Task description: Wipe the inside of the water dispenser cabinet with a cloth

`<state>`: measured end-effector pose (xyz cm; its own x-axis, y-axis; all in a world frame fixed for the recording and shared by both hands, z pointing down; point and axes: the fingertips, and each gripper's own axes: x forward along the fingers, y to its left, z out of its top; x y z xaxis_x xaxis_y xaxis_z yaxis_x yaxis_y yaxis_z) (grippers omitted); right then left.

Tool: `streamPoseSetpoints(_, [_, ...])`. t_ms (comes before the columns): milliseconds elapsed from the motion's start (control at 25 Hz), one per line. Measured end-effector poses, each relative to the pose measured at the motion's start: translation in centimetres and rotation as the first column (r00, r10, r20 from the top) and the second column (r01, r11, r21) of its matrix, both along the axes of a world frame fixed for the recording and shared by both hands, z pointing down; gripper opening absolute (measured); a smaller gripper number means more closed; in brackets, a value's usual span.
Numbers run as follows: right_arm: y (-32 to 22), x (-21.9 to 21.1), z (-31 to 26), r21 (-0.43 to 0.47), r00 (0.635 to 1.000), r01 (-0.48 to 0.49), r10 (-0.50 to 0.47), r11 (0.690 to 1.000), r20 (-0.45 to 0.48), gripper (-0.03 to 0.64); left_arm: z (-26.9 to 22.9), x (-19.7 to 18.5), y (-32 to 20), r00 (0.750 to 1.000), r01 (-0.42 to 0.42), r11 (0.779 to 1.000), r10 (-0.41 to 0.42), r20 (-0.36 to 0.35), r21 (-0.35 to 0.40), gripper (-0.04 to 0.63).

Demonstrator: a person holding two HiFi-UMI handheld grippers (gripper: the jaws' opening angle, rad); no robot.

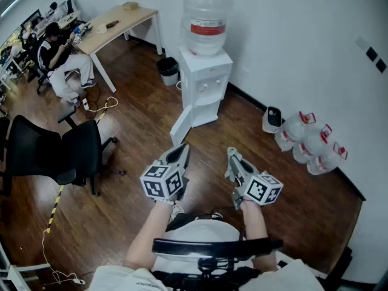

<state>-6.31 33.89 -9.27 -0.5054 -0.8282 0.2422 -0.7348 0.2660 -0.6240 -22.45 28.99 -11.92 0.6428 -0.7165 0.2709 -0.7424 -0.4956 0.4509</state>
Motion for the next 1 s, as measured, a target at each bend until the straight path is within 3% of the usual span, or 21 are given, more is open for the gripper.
streamPoseSetpoints(440, [1.7,2.0,0.1,0.000,1.000,0.015,-0.015,1.000,0.011,0.029,-0.1,2.7,1.8,1.000,-0.011,1.000,0.011,0.028,-0.003,-0.003])
streamPoseSetpoints(1000, [3.0,8.9,2.6,-0.031,0.998,0.042,-0.041,0.999,0.037,0.029,1.3,10.4,3.1,0.998,-0.015,1.000,0.016,0.067,-0.025,-0.003])
